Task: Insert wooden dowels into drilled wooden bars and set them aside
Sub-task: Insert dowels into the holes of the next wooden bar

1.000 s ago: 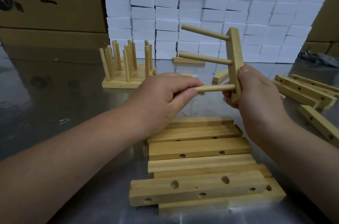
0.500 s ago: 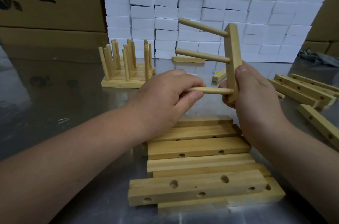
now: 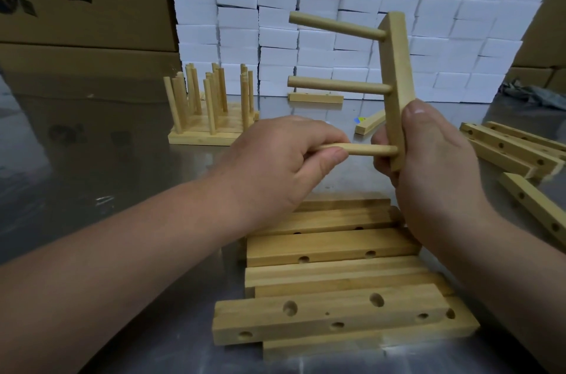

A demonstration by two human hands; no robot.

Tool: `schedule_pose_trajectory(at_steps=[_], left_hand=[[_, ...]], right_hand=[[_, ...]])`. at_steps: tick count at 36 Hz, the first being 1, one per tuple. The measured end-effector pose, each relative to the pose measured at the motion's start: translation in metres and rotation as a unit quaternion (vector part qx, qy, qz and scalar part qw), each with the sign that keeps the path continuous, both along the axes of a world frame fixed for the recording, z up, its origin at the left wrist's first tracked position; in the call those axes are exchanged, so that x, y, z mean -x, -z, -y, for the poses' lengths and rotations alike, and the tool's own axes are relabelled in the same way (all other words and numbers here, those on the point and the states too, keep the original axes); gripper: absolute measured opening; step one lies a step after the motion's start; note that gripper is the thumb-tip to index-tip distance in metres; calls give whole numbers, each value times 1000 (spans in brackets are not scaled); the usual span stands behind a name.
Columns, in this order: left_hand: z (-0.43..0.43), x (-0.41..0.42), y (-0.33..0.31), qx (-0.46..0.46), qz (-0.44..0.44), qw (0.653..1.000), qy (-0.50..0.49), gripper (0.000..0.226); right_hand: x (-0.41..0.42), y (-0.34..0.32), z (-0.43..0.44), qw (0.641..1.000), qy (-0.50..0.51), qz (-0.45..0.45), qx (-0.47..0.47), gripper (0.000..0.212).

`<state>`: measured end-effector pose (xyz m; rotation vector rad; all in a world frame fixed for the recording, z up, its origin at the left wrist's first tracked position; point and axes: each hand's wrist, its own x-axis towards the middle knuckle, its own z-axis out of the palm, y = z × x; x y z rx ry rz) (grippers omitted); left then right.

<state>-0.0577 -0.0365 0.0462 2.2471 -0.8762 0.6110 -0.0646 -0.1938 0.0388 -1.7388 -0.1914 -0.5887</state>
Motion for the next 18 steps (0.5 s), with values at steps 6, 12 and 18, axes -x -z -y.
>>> schedule_pose_trajectory(at_steps=[6,12,18], left_hand=[[3,4,0,63,-78,995,15,14],[5,5,-1,109,-163,981,1,14],[-3,1,-2,99,-158,981,50,29]], right_hand=[[4,-1,-2,1000,5,8,2,40],[0,1,-2,1000,11,27,3,36],[-13,0,7,999,-31,8,-29,39]])
